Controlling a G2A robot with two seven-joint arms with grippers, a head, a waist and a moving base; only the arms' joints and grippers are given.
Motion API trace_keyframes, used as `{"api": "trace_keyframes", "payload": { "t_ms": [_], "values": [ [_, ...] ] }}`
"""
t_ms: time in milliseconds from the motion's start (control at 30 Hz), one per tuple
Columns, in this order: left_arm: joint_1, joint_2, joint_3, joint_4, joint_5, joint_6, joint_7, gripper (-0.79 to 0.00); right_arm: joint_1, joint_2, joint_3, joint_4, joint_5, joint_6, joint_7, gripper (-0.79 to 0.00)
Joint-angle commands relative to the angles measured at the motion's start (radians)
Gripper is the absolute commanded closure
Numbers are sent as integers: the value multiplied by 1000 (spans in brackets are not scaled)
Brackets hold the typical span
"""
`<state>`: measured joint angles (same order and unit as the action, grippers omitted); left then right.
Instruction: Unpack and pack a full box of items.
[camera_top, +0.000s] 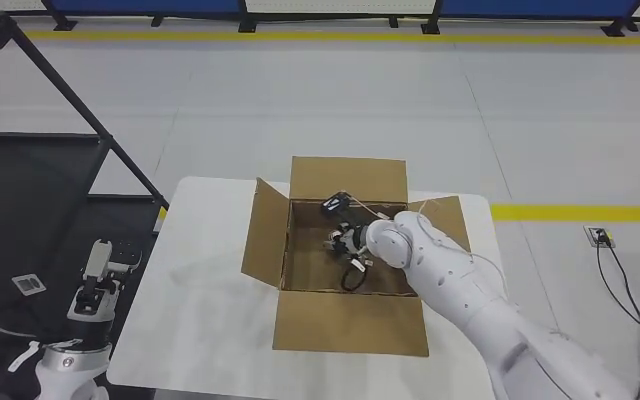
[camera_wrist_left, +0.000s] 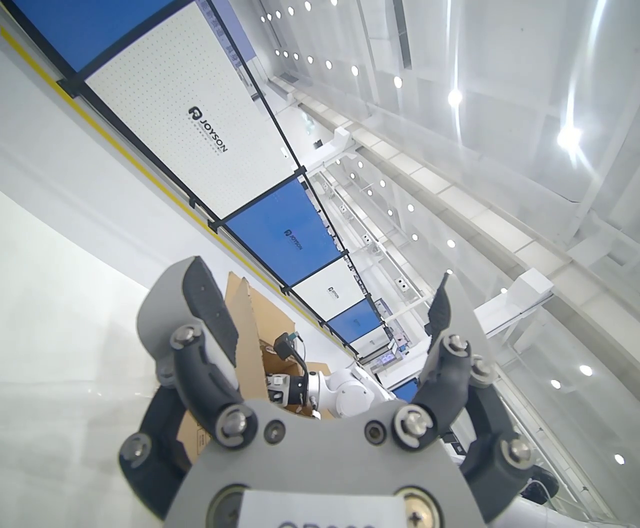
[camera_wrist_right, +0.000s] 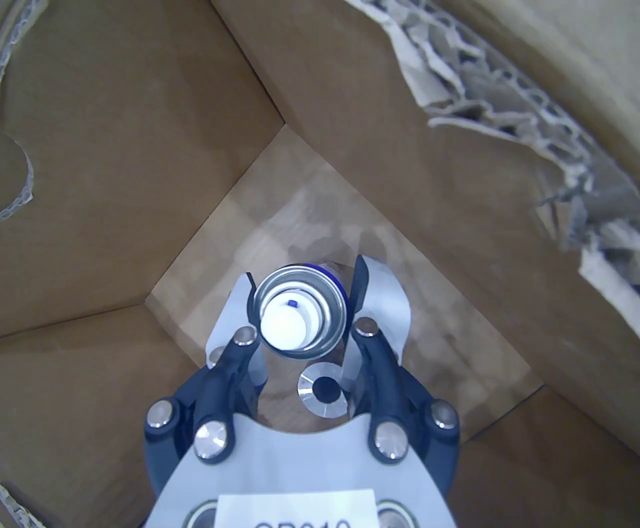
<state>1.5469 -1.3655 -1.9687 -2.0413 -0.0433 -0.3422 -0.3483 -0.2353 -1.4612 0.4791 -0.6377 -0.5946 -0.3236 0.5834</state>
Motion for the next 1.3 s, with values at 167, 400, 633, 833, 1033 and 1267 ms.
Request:
{"api": "trace_keyframes", "payload": {
  "t_ms": [167,400,633,833,1033,1267],
  "values": [
    [0,0,0,0,0,0,0,-785,-31,54,80,-96,-44,-74,-90,0],
    [0,0,0,0,0,0,0,-785,-178,192,300,-443,-134,-45,-23,0],
    [0,0,0,0,0,0,0,-785,-510,319,660,-953,-265,144,100,0],
    [0,0,0,0,0,0,0,-785,-782,366,988,-1171,-241,258,40,0],
    [0,0,0,0,0,0,0,-785,-974,382,1252,-1158,-120,266,-72,0],
    [0,0,0,0,0,0,0,-785,-1004,394,1289,-1011,-119,166,1,0]
  ]
}}
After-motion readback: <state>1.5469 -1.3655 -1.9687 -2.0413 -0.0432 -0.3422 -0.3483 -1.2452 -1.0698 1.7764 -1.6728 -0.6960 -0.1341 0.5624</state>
